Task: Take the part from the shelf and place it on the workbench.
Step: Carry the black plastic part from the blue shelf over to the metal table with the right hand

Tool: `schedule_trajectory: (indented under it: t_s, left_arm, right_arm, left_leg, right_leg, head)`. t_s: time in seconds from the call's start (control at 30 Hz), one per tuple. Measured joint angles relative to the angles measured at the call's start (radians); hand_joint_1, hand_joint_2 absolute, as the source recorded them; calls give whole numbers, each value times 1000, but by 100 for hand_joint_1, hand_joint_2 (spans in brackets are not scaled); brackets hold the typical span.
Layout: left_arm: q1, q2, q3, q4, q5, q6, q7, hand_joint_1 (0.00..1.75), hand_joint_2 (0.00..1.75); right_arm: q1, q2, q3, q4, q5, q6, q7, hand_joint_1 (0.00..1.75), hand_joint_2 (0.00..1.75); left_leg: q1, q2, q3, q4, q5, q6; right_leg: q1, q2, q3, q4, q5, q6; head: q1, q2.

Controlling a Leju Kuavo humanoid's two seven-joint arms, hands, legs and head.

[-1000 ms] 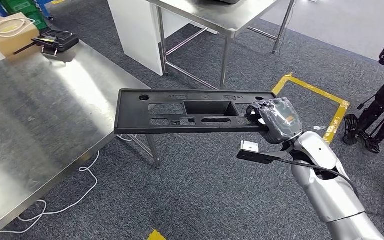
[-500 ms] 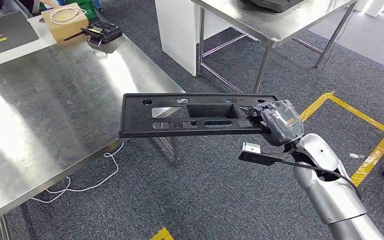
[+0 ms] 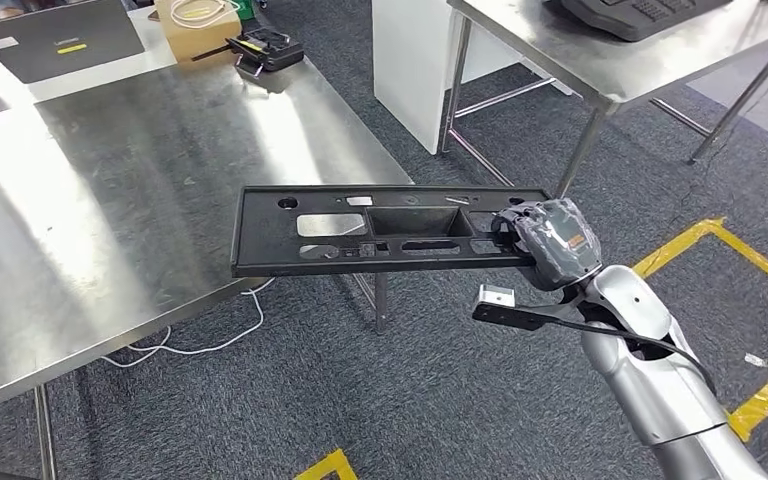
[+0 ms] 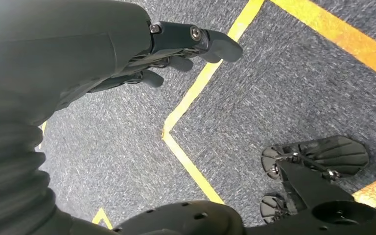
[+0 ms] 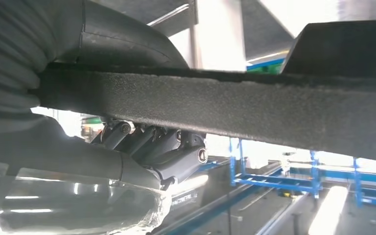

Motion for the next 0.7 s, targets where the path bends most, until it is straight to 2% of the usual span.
schedule_trajectory:
  t_s: [0.07, 0.13, 0.2, 0.23, 0.27, 0.33, 0.37, 0.43, 0.5, 0.53, 0.57, 0.6, 0.67, 0.7]
  left_arm:
    - [0, -2, 0, 0, -1, -1, -3, 0, 175]
    - [-4, -4, 0, 0, -4, -2, -6, 0, 175]
    - [-6, -6, 0, 0, -4, -2, -7, 0, 175]
    - [-5, -7, 0, 0, -4, -2, -7, 0, 175]
    - [-4, -8, 0, 0, -4, -3, -7, 0, 175]
    - [-3, -9, 0, 0, -4, -3, -7, 0, 175]
    - [-3, -9, 0, 0, -4, -3, -7, 0, 175]
    - [-4, -9, 0, 0, -4, -3, -7, 0, 175]
    - [-2, -9, 1, 0, -4, -2, -7, 0, 175]
    - [0, -7, 1, 0, -4, -2, -7, 0, 175]
    - [2, -7, 1, 0, -4, -2, -7, 0, 175]
    - [2, -6, 1, 0, -4, -2, -7, 0, 175]
    - [0, -6, 2, 0, -6, -2, -6, 0, 175]
    - [-1, -6, 2, 0, -7, -2, -5, 0, 175]
  right_arm:
    - [-1, -1, 0, -1, 1, 0, 0, 175, 175]
    - [3, -8, 0, -2, 2, -1, 1, 175, 175]
    - [12, -14, 0, -1, 4, -1, 2, 175, 175]
    - [14, -15, 0, -1, 5, -1, 2, 175, 175]
    - [16, -16, 0, -1, 5, -1, 2, 175, 175]
    - [16, -17, 0, -1, 6, -1, 2, 175, 175]
    - [16, -17, 0, -1, 6, -1, 2, 175, 175]
    - [16, -17, 0, 0, 6, -1, 2, 175, 175]
    - [16, -17, 1, -1, 6, -1, 2, 175, 175]
    - [15, -15, 2, -1, 6, -1, 2, 175, 175]
    - [14, -14, 2, -1, 6, -1, 2, 175, 175]
    - [12, -12, 2, -1, 6, -1, 2, 175, 175]
    - [11, -12, 1, -1, 6, -1, 3, 175, 175]
    - [11, -13, 1, -1, 7, -1, 4, 175, 175]
  left_leg:
    - [8, -26, 9, -11, 8, 9]
    - [14, -57, 12, -15, 13, 15]
    - [14, -92, 12, -15, 13, 16]
    - [15, -106, 13, -14, 12, 15]
    - [16, -121, 14, -13, 12, 14]
    - [19, -146, 16, -10, 10, 9]
    - [19, -157, 15, -8, 8, 4]
    - [17, -174, 9, -4, 8, -8]
    - [18, -191, 0, -6, 12, -19]
    - [20, -194, -3, -6, 12, -24]
    - [19, -180, -8, 4, 6, -28]
    - [18, -155, -18, 26, -8, -32]
    - [16, -89, -63, 120, -61, -39]
    - [18, -70, -95, 182, -89, -41]
  right_leg:
    - [-1, 43, -16, 45, -27, 3]
    - [-8, 106, -82, 180, -84, -1]
    - [-16, 123, -147, 293, -117, 6]
    - [-19, 124, -151, 290, -107, 15]
    - [-23, 126, -138, 253, -82, 26]
    - [-35, 146, -79, 116, -16, 49]
    - [-38, 165, -54, 59, 8, 55]
    - [-39, 186, -31, 9, 26, 48]
    - [-34, 174, -28, 5, 28, 31]
    - [-37, 165, -27, 4, 30, 24]
    - [-38, 156, -26, 3, 31, 17]
    - [-41, 146, -25, 1, 32, 10]
    - [-38, 127, -22, 1, 30, -1]
    - [-36, 117, -22, 1, 29, -6]
  head:
    - [1, 0]
    - [6, 0]
    - [9, 0]
    - [9, 0]
    - [9, 0]
    - [9, 0]
    - [10, 0]
    - [11, 0]
    - [10, 0]
    - [9, 0]
    - [7, 0]
    - [4, 0]
    - [-3, 0]
    - [-7, 0]
